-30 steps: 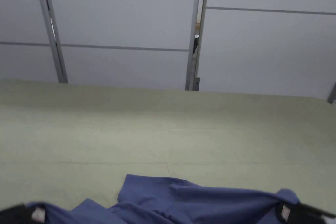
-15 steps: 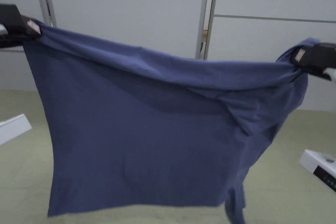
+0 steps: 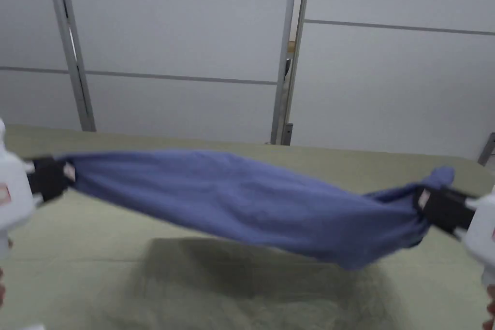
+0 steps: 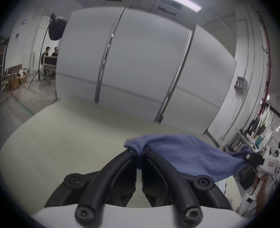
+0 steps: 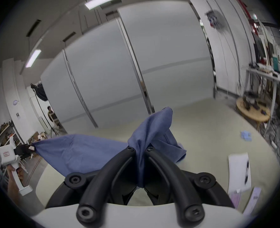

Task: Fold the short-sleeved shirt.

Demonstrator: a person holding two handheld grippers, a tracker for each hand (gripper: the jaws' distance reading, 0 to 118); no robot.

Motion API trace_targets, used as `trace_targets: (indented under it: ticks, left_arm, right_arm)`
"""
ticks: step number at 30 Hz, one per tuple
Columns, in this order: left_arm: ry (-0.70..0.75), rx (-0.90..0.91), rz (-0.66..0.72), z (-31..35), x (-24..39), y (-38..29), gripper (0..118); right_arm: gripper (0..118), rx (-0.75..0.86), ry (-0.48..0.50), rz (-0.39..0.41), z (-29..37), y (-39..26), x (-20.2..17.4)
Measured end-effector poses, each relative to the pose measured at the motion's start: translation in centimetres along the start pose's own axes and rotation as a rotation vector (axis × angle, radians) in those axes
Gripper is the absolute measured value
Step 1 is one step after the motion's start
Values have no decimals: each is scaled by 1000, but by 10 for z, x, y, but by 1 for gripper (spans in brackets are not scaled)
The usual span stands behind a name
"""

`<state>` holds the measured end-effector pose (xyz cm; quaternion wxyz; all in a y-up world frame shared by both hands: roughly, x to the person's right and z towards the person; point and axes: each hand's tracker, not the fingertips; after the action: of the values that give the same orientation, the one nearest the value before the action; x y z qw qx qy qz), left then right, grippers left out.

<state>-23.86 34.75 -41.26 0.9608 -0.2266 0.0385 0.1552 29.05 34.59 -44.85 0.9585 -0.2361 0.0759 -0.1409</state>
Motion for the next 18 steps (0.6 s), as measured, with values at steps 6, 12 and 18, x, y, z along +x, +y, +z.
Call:
trace_targets:
  ticks: [6, 12, 18]
  left_arm:
    - [130, -347, 139, 35, -41, -139, 5]
    - [222, -646, 100, 56, -75, -228, 5]
    - [289, -884, 44, 18, -91, -278, 5]
  right_arm:
    - [5, -311, -51, -50, 25, -120, 40]
    - [5, -611, -154, -32, 42, -189, 64]
    - [5, -832, -268, -19, 7, -235, 78]
